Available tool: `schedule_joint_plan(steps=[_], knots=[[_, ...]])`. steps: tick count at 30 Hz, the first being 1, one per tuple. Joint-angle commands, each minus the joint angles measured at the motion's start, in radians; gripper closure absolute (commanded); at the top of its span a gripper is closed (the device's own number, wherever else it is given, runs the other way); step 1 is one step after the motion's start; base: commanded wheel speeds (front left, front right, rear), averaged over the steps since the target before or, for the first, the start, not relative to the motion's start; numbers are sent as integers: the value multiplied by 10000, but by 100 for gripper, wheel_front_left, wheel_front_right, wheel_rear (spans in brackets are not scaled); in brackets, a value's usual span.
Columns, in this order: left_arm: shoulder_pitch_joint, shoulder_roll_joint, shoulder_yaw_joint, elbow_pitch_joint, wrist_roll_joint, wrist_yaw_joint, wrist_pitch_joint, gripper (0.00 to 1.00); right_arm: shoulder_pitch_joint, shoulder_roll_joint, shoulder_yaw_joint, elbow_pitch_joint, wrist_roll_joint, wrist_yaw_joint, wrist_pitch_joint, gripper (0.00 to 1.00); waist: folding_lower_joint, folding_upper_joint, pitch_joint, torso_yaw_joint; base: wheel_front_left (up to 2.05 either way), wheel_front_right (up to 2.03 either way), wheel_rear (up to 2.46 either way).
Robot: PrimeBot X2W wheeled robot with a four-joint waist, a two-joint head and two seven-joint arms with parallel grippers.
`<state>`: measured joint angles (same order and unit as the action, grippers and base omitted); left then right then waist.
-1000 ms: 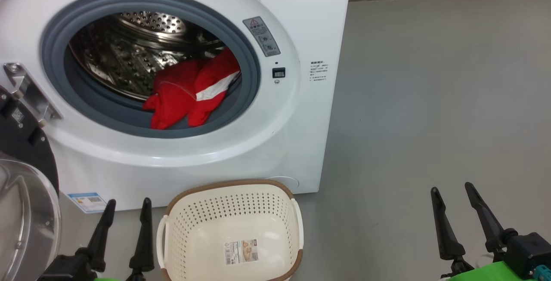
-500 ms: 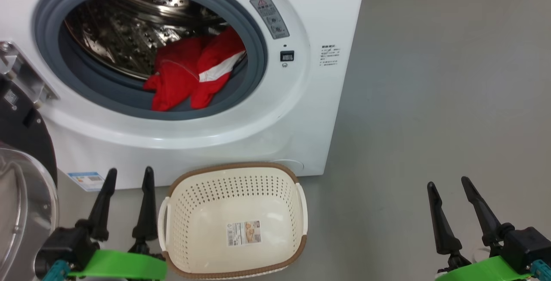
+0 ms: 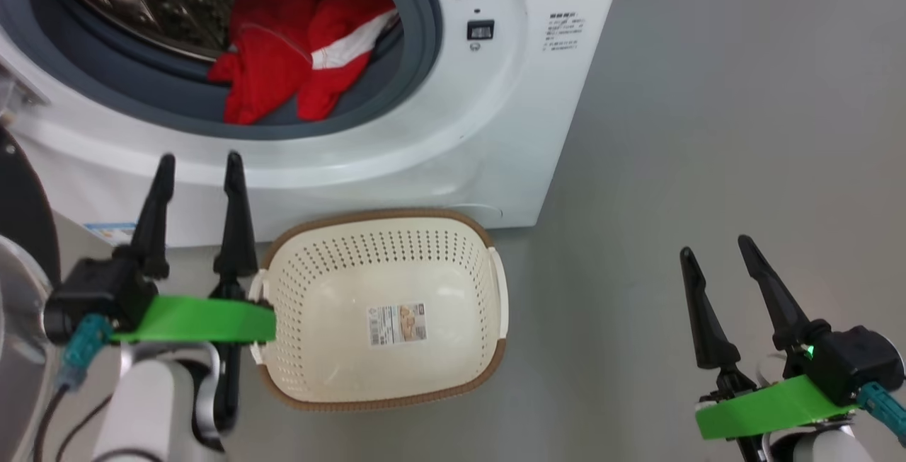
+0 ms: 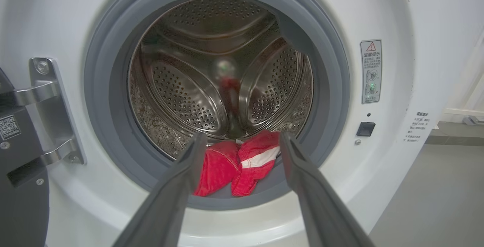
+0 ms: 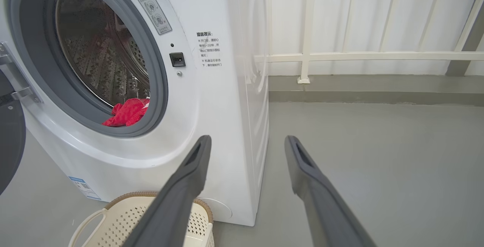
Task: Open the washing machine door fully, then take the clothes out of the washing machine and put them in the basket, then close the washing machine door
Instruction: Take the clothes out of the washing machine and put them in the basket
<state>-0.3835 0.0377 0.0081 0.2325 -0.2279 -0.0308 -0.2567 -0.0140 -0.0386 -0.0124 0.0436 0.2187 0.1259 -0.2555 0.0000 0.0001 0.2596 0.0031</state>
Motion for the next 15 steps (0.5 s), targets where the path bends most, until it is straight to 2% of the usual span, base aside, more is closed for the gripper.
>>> schedule_joint_plan(steps=[1, 15], knots=[[-595, 160, 299, -93, 158, 103, -51, 0, -424, -116, 352, -299, 92, 48, -63, 0, 0, -1, 686, -75, 0, 0, 0], [-3109, 527, 522, 1427, 108, 108, -51, 0, -1338, -116, 579, -779, 339, 48, -63, 0, 0, -1, 2077, -437, 0, 0, 0]])
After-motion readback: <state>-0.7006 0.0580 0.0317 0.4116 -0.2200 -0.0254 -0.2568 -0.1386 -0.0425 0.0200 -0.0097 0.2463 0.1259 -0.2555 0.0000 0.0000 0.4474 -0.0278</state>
